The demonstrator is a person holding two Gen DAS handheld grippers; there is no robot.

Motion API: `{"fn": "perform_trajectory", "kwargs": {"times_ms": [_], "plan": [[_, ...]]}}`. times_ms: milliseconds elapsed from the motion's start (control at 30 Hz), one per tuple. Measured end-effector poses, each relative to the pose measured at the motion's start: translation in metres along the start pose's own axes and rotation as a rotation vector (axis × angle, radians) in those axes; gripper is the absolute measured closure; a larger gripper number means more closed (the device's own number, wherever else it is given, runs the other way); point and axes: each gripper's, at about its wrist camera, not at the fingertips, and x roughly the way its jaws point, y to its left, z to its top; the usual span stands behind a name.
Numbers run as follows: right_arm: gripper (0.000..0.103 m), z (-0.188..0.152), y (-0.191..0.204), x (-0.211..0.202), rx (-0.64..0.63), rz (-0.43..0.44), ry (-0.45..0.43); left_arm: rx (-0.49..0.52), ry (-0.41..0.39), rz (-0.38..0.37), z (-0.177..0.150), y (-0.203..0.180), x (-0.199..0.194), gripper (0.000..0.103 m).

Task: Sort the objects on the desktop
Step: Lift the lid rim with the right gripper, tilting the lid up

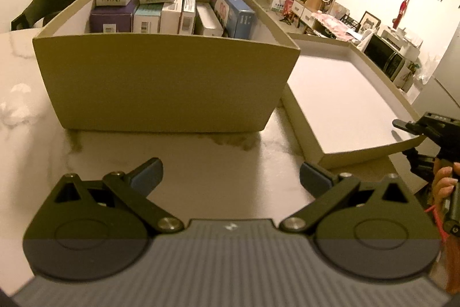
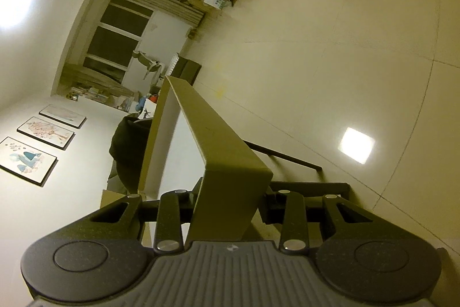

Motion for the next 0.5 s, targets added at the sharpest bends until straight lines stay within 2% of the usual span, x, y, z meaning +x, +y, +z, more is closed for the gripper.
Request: {"fn": "perform_trajectory", "kwargs": {"times_ms": [500], "plan": [[0.067,-0.011,0.024,-0.034,-0.056,0.087,-0.028,-0.001,-0.037,-0.023,0.0,0.0,-0.016,0.0]]}}
